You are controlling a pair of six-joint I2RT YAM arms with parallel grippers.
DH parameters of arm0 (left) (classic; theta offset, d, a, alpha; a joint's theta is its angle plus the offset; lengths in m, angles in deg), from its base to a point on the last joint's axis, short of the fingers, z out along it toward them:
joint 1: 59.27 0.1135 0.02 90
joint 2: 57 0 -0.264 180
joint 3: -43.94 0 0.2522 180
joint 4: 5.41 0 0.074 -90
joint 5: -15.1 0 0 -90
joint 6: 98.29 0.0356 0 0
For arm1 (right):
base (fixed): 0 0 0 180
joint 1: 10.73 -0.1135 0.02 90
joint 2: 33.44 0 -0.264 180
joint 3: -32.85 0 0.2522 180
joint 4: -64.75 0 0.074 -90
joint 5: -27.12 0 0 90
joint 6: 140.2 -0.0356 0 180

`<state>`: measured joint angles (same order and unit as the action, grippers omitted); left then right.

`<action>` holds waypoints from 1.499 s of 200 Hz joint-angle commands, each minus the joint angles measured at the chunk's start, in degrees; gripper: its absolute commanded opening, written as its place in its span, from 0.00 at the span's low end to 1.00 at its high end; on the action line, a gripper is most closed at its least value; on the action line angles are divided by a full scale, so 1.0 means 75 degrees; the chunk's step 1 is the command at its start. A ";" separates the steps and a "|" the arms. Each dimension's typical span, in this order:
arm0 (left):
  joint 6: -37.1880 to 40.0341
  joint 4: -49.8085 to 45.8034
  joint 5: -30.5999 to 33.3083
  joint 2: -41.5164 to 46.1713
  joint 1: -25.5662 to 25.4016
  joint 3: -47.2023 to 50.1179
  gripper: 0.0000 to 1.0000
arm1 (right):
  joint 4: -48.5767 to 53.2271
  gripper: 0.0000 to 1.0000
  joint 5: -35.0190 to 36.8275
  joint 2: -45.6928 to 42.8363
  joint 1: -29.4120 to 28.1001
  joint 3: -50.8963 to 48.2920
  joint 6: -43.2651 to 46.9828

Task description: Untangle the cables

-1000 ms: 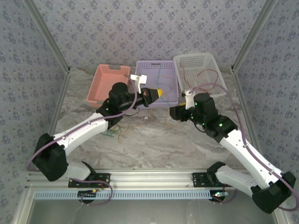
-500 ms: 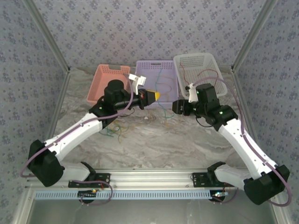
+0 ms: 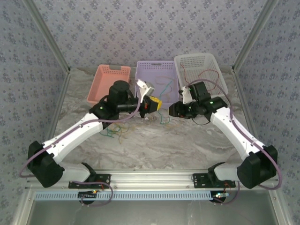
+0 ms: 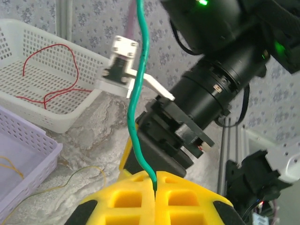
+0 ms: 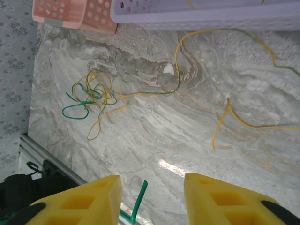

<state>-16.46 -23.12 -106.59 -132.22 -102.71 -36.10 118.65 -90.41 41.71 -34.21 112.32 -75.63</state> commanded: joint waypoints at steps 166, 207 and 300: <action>0.2466 -0.1251 0.1274 -0.0480 -0.1116 -0.0851 0.00 | 0.0379 0.31 -0.0502 0.0946 -0.0067 -0.0259 -0.0266; 0.2483 -0.1331 0.1270 -0.0551 -0.1145 -0.0942 0.00 | 0.0252 0.26 -0.0569 0.0903 -0.0176 -0.0348 -0.0353; 0.2408 -0.1355 0.1309 -0.0552 -0.1321 -0.0966 0.00 | -0.0049 0.16 -0.0632 0.0853 -0.0061 -0.0371 -0.0508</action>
<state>1.31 -32.93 -96.53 -136.00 -111.98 -41.56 118.87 -95.07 48.73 -35.11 110.12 -78.93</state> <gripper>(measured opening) 0.042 0.174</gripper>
